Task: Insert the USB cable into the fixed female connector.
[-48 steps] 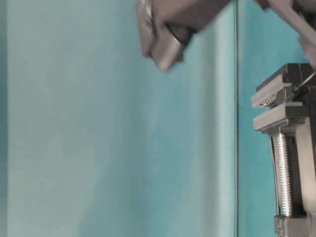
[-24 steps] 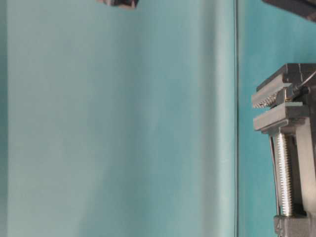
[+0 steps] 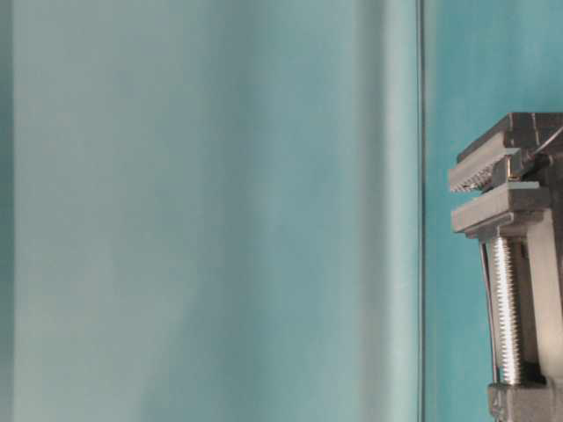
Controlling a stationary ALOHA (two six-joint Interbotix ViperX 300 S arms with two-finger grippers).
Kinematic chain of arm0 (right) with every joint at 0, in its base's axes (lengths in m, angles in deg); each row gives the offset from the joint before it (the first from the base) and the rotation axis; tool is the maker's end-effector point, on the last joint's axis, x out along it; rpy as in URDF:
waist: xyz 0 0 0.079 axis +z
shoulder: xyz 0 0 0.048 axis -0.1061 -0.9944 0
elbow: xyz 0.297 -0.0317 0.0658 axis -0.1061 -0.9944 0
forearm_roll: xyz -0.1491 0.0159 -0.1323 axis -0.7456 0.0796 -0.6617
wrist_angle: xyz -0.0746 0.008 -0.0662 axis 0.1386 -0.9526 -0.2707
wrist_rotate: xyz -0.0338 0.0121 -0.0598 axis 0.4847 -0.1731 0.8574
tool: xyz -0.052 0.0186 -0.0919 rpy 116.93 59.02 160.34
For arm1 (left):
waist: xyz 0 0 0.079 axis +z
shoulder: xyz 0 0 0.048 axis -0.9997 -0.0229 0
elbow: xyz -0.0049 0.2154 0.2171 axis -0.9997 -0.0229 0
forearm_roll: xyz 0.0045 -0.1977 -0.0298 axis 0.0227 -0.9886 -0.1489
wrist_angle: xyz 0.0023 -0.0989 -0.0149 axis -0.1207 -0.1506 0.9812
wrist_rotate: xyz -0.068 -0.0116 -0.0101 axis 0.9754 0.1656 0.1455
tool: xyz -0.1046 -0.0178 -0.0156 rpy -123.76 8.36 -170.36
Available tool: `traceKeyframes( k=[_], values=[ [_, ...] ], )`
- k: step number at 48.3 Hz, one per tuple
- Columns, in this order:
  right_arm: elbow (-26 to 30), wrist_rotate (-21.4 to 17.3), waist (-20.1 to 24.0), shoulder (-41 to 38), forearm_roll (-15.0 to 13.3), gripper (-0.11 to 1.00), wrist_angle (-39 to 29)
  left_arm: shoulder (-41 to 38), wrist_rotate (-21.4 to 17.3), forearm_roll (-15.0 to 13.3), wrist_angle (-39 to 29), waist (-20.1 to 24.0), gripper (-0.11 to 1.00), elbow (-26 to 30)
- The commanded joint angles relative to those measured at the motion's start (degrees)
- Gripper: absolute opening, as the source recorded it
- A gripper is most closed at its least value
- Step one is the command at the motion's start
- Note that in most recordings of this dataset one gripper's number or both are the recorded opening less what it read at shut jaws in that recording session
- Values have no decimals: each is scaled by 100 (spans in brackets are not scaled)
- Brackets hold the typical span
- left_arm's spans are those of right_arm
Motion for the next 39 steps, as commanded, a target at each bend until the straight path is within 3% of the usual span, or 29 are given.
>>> traceKeyframes(
  k=[1, 15, 21, 30, 39],
  values=[
    [-105, 18, -9, 475, -220, 83, -9, -26, 70, 18, 149, -9, 100, 44],
    [-1125, 18, -229, 1907, -1151, 83, 0, -26, 62, 18, 114, -9, 100, 53],
    [-1380, 26, -642, 2364, -1389, 83, 0, -26, 62, 18, 114, -9, 100, 53],
    [-1626, 26, -1292, 2997, -2065, 83, -255, -26, 62, 18, 114, -9, 100, 53],
    [-1670, 9, -1345, 3586, -2206, 83, -1178, -26, 62, 18, 114, -9, 100, 53]
  ],
)
